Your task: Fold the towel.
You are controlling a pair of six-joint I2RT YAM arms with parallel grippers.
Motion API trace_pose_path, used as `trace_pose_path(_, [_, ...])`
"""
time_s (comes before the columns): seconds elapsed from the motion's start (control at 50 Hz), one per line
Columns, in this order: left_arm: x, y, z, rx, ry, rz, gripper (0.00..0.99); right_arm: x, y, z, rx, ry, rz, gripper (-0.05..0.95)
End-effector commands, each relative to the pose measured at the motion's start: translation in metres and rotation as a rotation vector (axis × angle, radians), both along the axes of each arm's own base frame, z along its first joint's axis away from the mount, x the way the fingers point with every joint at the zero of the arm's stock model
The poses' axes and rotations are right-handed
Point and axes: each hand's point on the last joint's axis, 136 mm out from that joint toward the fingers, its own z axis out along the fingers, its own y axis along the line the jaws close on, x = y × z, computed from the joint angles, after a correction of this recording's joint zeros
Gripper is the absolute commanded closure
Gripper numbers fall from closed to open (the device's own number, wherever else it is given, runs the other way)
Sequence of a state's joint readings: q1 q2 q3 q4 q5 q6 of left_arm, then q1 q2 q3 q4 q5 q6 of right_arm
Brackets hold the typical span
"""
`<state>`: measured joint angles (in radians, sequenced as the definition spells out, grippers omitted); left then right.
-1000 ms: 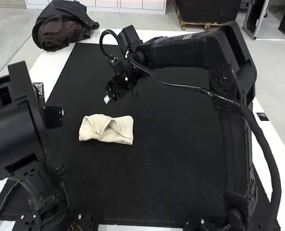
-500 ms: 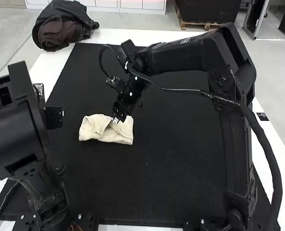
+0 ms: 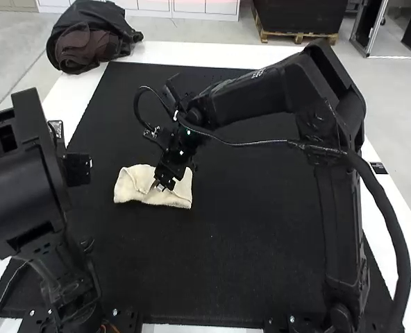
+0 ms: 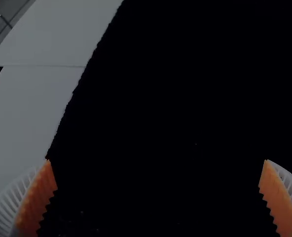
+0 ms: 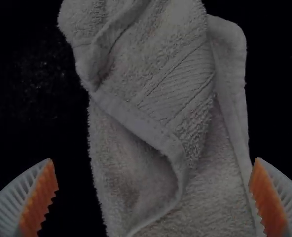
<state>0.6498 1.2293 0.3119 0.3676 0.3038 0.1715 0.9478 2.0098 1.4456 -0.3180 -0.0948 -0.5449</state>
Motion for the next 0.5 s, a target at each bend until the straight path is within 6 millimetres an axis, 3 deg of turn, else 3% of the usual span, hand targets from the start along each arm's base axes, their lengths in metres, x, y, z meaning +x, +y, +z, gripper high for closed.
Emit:
trace_pose_path(0.0, [0.004,0.003,0.014,0.025,-0.035,-0.006,0.031,0.009,0.000,0.013,-0.006,-0.107,0.016,0.01])
trace_pose_path(0.24, [0.005,0.003,0.015,0.021,-0.038,-0.011,0.031,0.023,-0.001,0.010,-0.024,-0.238,0.033,0.01])
trace_pose_path(0.48, [0.005,0.002,0.015,0.016,-0.043,-0.010,0.031,0.018,0.012,0.014,-0.008,-0.279,0.062,0.01])
